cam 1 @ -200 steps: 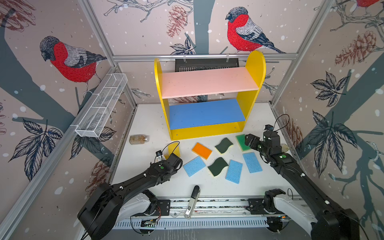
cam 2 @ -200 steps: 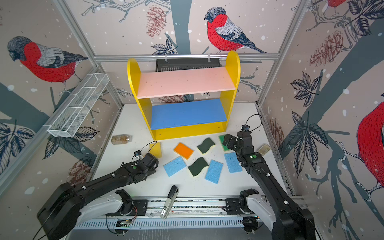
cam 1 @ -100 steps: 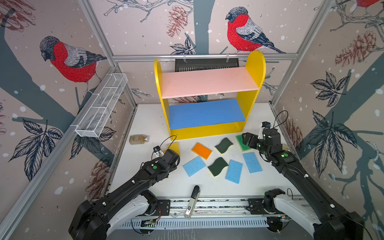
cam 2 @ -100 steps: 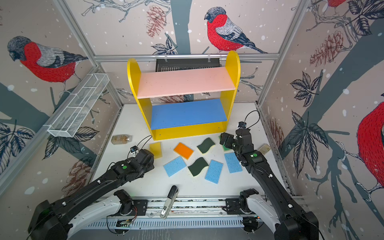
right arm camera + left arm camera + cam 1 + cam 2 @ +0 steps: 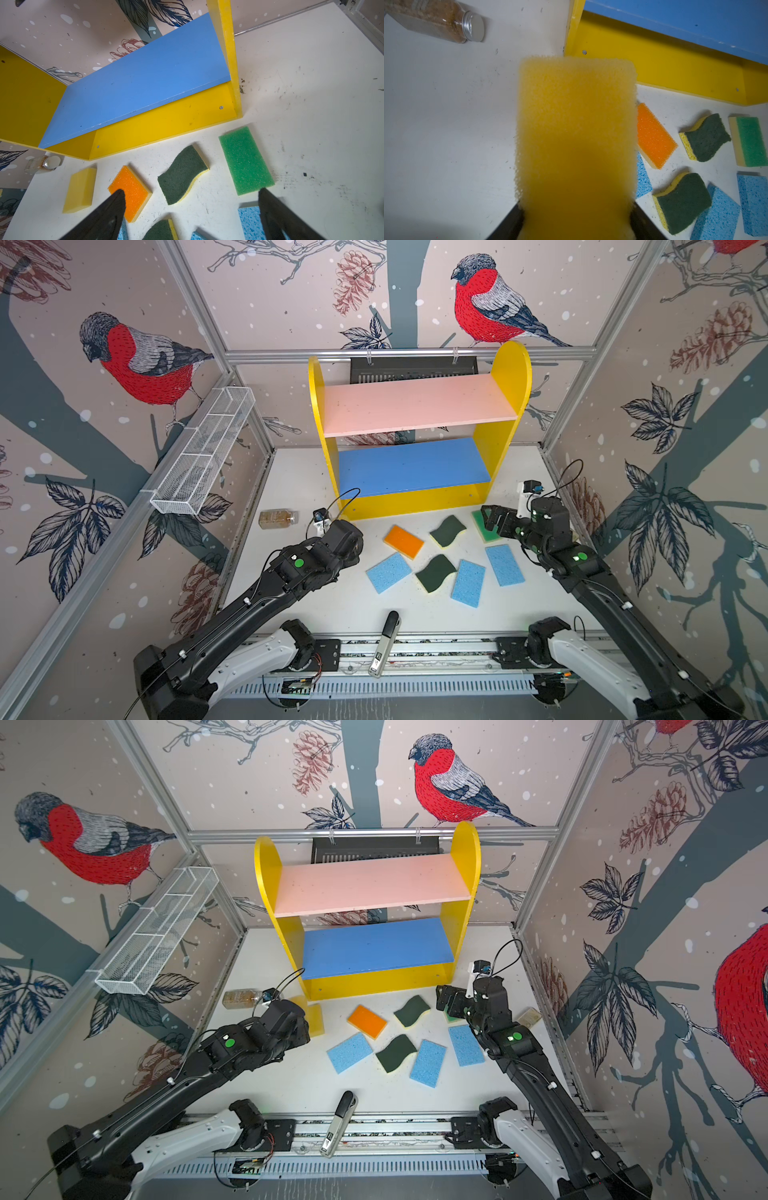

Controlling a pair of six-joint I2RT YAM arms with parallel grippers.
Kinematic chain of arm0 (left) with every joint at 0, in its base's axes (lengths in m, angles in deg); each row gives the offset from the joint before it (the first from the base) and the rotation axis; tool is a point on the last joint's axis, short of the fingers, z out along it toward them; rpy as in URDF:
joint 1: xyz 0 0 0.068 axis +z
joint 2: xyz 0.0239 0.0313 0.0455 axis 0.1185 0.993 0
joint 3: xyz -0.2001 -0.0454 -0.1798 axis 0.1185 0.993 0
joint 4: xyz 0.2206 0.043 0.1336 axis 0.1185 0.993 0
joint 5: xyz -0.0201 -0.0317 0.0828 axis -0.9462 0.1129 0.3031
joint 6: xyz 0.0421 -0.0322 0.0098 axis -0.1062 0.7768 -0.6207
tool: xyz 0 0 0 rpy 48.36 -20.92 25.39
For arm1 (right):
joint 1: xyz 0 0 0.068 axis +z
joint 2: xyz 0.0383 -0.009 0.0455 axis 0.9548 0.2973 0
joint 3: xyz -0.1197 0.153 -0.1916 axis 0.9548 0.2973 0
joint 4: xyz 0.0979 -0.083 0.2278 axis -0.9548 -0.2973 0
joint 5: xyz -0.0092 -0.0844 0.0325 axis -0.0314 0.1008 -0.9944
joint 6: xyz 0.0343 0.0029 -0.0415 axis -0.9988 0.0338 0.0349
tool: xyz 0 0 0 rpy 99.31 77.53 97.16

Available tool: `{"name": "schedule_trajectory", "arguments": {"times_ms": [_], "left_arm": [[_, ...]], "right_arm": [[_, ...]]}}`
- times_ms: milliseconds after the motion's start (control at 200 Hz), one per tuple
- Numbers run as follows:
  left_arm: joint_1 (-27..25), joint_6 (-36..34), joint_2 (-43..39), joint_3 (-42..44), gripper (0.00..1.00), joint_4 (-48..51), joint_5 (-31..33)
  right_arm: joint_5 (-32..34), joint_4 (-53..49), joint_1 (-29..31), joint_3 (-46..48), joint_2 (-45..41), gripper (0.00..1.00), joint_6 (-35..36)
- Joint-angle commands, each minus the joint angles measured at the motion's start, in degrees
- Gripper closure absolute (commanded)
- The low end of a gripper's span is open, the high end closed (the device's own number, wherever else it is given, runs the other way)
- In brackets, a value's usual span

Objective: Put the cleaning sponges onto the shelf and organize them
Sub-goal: 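Lift the yellow sponge with the left gripper toward the pink upper shelf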

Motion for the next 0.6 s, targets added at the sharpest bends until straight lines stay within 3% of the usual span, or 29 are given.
{"name": "schedule_trajectory", "arguments": {"times_ms": [0, 595], "left_arm": [[-0.8, -5.8, 1.2, -4.5, 0.39, 3.2, -0.4], [-3.1, -23.2, 12.7, -32.1, 0.42, 4.8, 0.9]], "right_arm": [[0.2, -0.8, 0.7, -1.0, -0.4, 0.01, 1.1], [3.4, -4.7, 2.8, -5.7, -1.0, 0.0, 0.0]]}}
